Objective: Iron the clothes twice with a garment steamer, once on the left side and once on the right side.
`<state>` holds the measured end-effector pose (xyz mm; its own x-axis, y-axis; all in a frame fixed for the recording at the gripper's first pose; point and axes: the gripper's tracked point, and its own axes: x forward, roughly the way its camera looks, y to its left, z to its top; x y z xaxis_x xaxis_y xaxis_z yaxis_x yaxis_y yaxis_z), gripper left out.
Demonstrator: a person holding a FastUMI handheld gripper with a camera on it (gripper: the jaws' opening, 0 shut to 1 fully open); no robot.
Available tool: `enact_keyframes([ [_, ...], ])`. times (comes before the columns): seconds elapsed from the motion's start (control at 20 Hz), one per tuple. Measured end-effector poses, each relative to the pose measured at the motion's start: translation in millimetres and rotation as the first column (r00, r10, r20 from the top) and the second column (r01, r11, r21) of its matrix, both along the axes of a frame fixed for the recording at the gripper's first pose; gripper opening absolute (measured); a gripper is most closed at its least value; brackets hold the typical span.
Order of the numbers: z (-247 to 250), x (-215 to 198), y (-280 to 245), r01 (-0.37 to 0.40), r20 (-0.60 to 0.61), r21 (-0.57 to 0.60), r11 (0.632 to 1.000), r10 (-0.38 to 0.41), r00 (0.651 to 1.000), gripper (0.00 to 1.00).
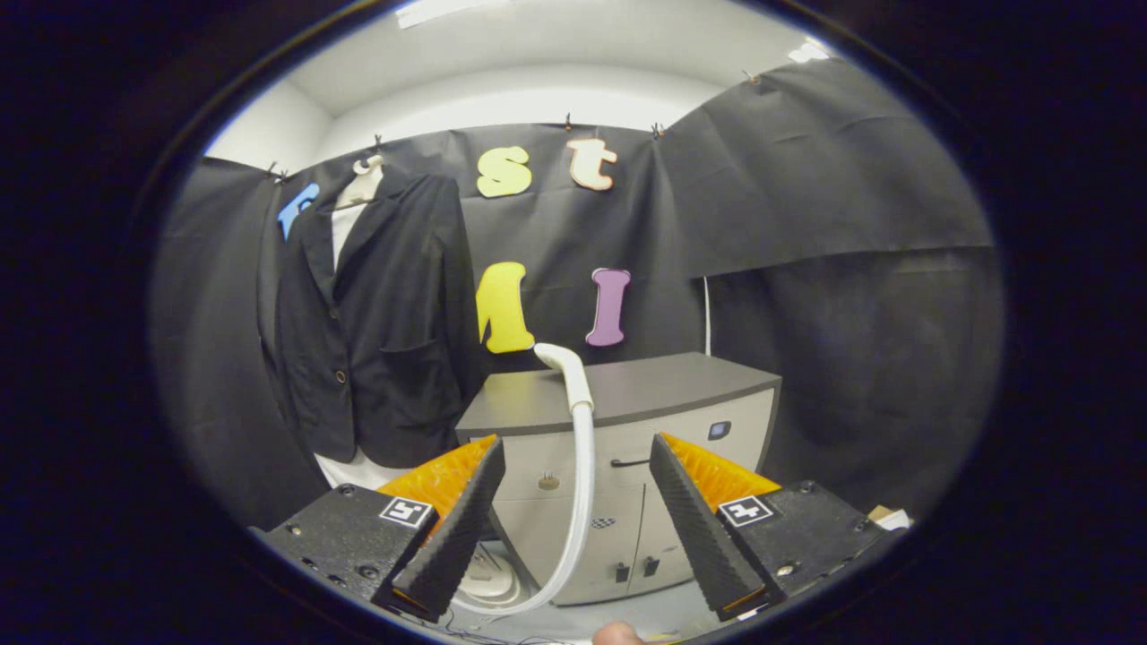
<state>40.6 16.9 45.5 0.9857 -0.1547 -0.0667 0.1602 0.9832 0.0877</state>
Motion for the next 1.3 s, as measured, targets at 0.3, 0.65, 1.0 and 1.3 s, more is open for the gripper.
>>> enact_keyframes([
  [0.3, 35.9, 46.3, -8.0, 0.001, 0.007, -0.066, 0.998, -0.001, 1.000, 1.00],
  [0.65, 55.6, 148.9, -13.4, -0.114, -0.058, -0.020, 0.993, 0.112, 0.992, 1.00],
  [1.0, 34.4, 244.8, -29.6, -0.142, -0.233, 0.018, 0.990, 0.143, 0.962, 1.00],
  [1.3, -5.6, 289.6, -36.0, -0.140, -0.408, 0.104, 0.985, 0.171, 0.897, 1.00],
])
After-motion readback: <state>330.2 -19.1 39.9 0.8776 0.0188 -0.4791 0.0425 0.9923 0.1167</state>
